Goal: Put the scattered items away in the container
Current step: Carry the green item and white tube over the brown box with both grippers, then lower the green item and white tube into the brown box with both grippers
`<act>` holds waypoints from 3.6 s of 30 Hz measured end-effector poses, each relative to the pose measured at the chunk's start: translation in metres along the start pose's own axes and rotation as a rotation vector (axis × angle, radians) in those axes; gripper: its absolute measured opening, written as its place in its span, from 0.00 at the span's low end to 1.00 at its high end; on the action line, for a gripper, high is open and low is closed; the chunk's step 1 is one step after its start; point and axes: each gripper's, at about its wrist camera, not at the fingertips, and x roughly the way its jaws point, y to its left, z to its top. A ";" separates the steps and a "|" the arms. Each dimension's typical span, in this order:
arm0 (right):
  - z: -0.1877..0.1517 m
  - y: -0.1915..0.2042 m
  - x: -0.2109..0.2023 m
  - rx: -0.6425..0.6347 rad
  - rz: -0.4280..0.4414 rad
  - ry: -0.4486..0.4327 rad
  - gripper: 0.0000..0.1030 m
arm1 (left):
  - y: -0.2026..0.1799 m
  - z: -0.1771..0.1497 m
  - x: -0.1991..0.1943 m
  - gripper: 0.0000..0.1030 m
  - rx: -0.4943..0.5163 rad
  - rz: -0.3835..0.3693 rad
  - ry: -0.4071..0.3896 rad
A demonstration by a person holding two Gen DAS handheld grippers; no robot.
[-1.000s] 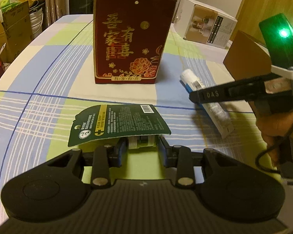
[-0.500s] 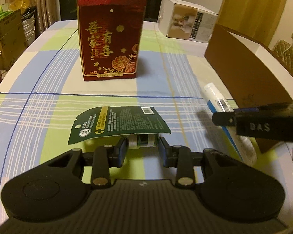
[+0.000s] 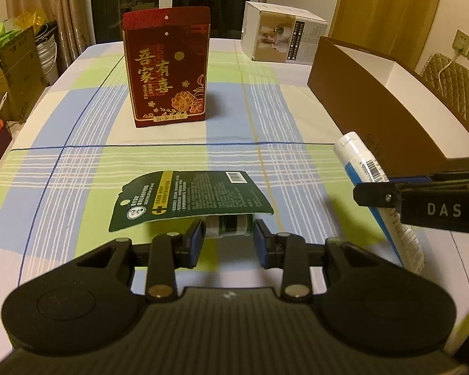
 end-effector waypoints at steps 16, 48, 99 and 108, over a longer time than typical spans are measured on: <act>-0.008 -0.008 -0.048 0.050 -0.005 -0.050 0.34 | -0.020 -0.003 -0.040 0.29 0.035 -0.009 -0.026; 0.047 -0.185 -0.109 0.194 -0.220 -0.209 0.34 | -0.218 0.118 -0.032 0.29 0.331 -0.283 -0.171; 0.053 -0.240 -0.071 0.257 -0.240 -0.161 0.34 | -0.264 0.117 0.043 0.47 0.466 -0.290 -0.074; 0.053 -0.236 -0.067 0.255 -0.234 -0.156 0.34 | -0.257 0.115 0.039 0.47 0.457 -0.284 -0.074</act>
